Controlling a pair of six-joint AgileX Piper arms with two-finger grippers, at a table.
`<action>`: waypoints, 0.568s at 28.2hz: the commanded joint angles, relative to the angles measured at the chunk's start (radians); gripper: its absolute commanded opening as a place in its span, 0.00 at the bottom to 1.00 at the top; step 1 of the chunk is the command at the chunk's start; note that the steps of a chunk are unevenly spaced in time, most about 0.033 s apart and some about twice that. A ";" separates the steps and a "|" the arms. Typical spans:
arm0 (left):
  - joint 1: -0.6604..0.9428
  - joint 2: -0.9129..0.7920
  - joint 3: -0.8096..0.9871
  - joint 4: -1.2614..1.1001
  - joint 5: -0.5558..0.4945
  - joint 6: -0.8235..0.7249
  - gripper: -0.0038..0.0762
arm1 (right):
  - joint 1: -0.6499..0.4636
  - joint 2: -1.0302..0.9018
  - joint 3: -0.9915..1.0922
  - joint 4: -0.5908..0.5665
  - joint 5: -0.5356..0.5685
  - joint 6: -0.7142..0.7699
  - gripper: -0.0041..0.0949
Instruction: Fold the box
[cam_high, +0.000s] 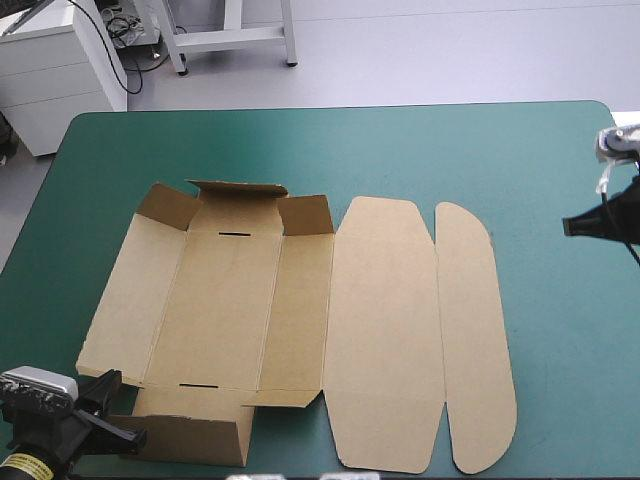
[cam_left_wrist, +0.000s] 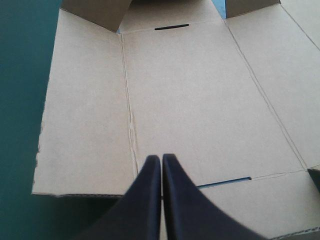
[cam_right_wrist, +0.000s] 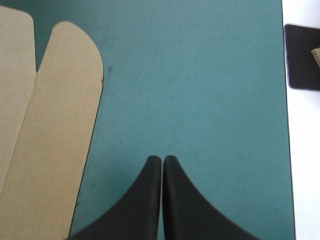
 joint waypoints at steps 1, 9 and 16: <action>0.000 0.016 -0.024 0.004 -0.070 -0.007 0.04 | -0.030 -0.114 0.101 0.013 -0.020 0.010 0.02; 0.000 0.040 -0.083 0.002 -0.040 -0.022 0.04 | -0.030 -0.168 0.220 0.119 -0.043 0.024 0.02; 0.000 0.267 -0.325 0.000 0.070 -0.022 0.04 | -0.030 -0.160 0.238 0.169 -0.106 0.014 0.02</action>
